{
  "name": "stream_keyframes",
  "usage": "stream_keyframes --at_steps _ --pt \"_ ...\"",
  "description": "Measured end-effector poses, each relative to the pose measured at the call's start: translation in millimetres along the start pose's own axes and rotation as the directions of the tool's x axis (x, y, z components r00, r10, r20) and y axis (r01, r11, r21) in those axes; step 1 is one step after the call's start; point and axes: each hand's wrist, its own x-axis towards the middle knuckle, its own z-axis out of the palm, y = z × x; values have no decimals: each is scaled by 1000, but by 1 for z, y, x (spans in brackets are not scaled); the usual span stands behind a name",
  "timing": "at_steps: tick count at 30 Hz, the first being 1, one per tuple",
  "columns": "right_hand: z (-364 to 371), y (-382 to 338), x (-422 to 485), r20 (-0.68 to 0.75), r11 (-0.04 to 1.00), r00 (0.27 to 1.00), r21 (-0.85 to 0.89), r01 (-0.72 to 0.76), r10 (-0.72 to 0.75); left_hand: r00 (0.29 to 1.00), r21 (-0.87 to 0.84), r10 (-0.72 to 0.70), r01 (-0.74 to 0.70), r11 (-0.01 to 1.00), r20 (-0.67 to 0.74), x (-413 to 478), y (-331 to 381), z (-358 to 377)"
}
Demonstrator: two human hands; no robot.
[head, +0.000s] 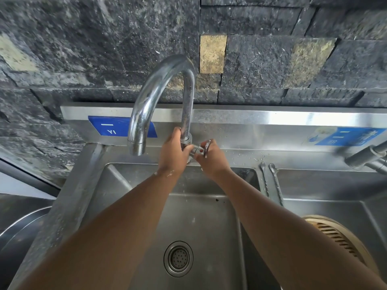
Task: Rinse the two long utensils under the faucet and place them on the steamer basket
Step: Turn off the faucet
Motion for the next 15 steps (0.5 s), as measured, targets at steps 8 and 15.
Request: stream_keyframes --at_steps 8,15 --pt "-26 2 -30 -3 992 1000 -124 5 -6 970 183 -211 187 965 123 -28 23 -14" --pt "-103 37 -117 -57 989 997 -136 -52 44 943 94 -251 235 967 219 -119 76 4"
